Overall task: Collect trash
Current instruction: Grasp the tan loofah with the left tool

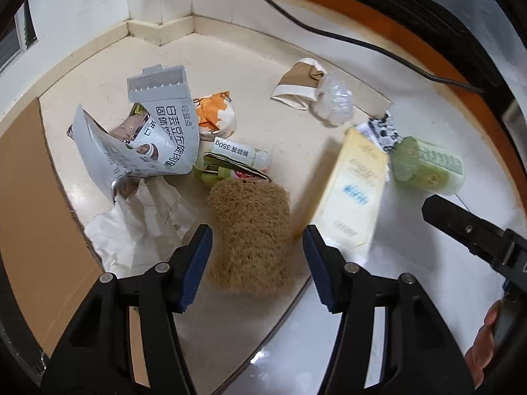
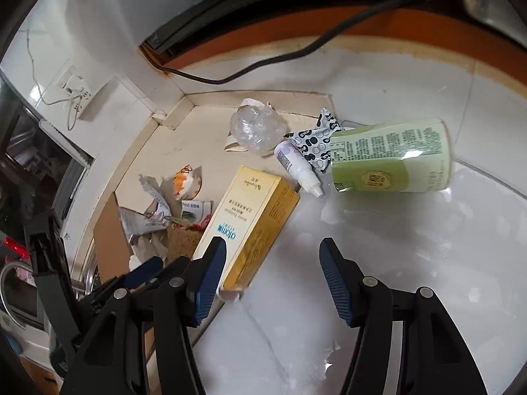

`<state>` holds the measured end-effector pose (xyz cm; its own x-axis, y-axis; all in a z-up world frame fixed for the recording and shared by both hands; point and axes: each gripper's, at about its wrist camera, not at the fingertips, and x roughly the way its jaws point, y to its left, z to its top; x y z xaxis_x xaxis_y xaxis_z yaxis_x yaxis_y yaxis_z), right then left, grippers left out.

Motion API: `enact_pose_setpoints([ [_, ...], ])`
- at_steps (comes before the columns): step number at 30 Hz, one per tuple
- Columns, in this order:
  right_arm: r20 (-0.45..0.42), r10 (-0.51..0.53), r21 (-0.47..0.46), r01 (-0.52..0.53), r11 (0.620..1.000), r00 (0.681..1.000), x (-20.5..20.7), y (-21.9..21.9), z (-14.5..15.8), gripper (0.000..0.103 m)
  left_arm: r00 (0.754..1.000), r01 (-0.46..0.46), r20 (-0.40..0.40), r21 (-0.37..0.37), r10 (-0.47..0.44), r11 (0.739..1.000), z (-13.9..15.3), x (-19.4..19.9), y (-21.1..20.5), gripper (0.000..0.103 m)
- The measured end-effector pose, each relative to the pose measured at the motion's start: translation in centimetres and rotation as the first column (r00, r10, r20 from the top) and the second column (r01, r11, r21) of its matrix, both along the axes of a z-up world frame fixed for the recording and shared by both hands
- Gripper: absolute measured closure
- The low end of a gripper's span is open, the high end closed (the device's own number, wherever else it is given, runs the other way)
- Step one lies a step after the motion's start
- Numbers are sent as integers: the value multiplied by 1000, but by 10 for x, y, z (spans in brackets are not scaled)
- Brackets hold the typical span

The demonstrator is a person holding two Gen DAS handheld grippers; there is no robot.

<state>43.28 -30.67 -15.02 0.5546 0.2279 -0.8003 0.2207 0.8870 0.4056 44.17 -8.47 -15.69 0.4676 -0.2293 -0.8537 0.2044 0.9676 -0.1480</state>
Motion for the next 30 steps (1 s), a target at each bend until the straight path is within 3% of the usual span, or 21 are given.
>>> enact_pose_setpoints([
  [3, -4, -2, 16, 2, 1000, 1000, 12, 4, -9, 39, 1000, -23, -19, -13, 23, 1000, -7, 7, 4, 50],
  [5, 0, -7, 21, 7, 1000, 1000, 20, 7, -11, 33, 999, -36, -36, -48, 34, 998, -12, 11, 9, 62],
  [10, -9, -20, 19, 20, 1000, 1000, 40, 21, -18, 31, 998, -56, -22, -95, 54, 994, -10, 10, 16, 69],
  [20, -125, -24, -30, 21, 999, 992, 80, 57, -49, 31, 998, -49, 29, -124, 53, 991, 14, -17, 19, 72],
  [30, -130, -8, -30, 4, 1000, 991, 56, 51, -46, 43, 999, -36, 29, -165, 42, 986, 29, -47, 31, 73],
])
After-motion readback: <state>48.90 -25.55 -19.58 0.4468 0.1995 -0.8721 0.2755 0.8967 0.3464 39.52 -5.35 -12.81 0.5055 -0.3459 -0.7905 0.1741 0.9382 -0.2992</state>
